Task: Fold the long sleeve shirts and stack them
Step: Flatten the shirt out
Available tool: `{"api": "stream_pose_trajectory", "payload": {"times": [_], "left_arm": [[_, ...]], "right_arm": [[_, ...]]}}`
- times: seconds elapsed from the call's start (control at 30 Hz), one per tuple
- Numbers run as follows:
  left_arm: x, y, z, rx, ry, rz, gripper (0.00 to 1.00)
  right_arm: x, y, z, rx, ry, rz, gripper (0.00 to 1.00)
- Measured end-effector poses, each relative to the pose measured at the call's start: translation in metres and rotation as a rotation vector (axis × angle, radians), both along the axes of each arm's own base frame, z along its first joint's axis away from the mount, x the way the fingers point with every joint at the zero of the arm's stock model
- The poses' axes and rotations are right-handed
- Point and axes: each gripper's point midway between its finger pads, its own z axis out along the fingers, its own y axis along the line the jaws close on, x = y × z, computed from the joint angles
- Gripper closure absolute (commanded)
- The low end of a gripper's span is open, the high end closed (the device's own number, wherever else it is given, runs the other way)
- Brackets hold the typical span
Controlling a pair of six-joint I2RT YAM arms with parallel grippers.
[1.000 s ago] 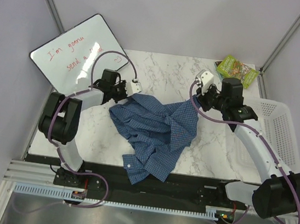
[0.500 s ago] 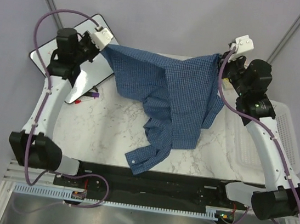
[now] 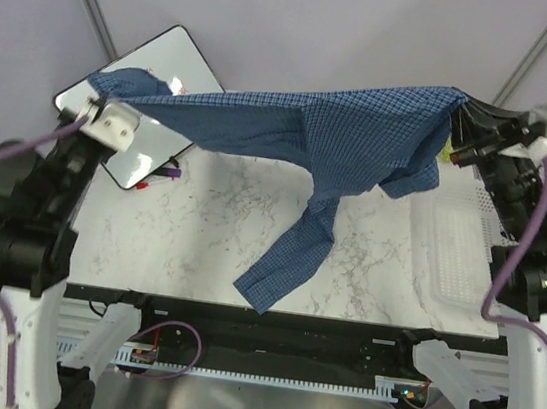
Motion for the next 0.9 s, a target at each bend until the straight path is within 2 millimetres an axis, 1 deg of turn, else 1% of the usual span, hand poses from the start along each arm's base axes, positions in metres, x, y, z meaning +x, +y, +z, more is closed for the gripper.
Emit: {"api": "stream_pose_trajectory", "payload": {"times": [0.03,0.07,0.1,0.13,0.17,0.23,0.33,0.37,0.43,0.5,0.53,0.57,0.6,0.63,0.67,0.7,0.73,0.77,0.8,0.83,0.87,0.9], "left_arm": [[-0.015,0.002,0.007,-0.007,-0.032,0.008,0.98],[-0.035,0.004,0.017,-0.017,-0.079,0.012,0.98],[-0.056,0.006,0.030,-0.027,-0.134,0.020,0.98],[-0.075,0.008,0.041,-0.038,-0.183,0.023,0.98],[-0.097,0.009,0.056,-0.049,-0.242,0.025,0.98],[-0.131,0.011,0.079,-0.069,-0.333,0.022,0.98],[-0.177,0.011,0.109,-0.099,-0.441,0.004,0.98],[-0.191,0.010,0.118,-0.107,-0.476,-0.005,0.98],[-0.216,0.010,0.132,-0.120,-0.533,-0.019,0.98],[-0.234,0.009,0.142,-0.125,-0.576,-0.029,0.98],[-0.241,0.008,0.145,-0.124,-0.591,-0.036,0.98],[-0.245,0.007,0.148,-0.122,-0.604,-0.041,0.98],[-0.247,0.007,0.149,-0.121,-0.610,-0.044,0.98],[-0.245,0.006,0.149,-0.120,-0.607,-0.044,0.98],[-0.240,0.006,0.148,-0.120,-0.600,-0.044,0.98],[-0.230,0.006,0.145,-0.120,-0.586,-0.043,0.98],[-0.215,0.005,0.140,-0.122,-0.560,-0.041,0.98],[-0.195,0.005,0.132,-0.125,-0.520,-0.038,0.98],[-0.174,0.004,0.122,-0.128,-0.477,-0.036,0.98],[-0.148,0.004,0.109,-0.132,-0.422,-0.034,0.98],[-0.118,0.002,0.092,-0.134,-0.351,-0.031,0.98],[-0.086,0.001,0.073,-0.137,-0.280,-0.030,0.98]], "right_arm": [[-0.015,0.000,0.009,0.005,-0.022,0.019,1.00],[-0.031,0.000,0.018,0.010,-0.049,0.039,1.00],[-0.048,0.000,0.028,0.018,-0.076,0.064,1.00],[-0.059,0.001,0.035,0.022,-0.094,0.083,1.00],[-0.074,0.001,0.044,0.023,-0.120,0.107,1.00],[-0.105,0.001,0.063,0.034,-0.173,0.147,1.00],[-0.156,-0.003,0.096,0.046,-0.278,0.196,1.00],[-0.176,-0.005,0.108,0.047,-0.324,0.206,1.00],[-0.207,-0.008,0.125,0.042,-0.392,0.215,1.00],[-0.237,-0.011,0.139,0.034,-0.462,0.213,1.00],[-0.251,-0.013,0.144,0.027,-0.493,0.209,1.00],[-0.261,-0.013,0.148,0.020,-0.517,0.205,1.00],[-0.266,-0.014,0.149,0.011,-0.534,0.200,1.00],[-0.269,-0.014,0.148,0.002,-0.545,0.194,1.00],[-0.265,-0.014,0.145,-0.006,-0.542,0.184,1.00],[-0.254,-0.013,0.137,-0.019,-0.526,0.173,1.00],[-0.242,-0.011,0.129,-0.027,-0.501,0.166,1.00],[-0.215,-0.009,0.115,-0.041,-0.452,0.154,1.00],[-0.194,-0.008,0.104,-0.048,-0.411,0.144,1.00],[-0.167,-0.006,0.089,-0.059,-0.360,0.126,1.00],[-0.137,-0.005,0.071,-0.069,-0.297,0.109,1.00],[-0.103,-0.004,0.047,-0.080,-0.225,0.087,1.00]]}}
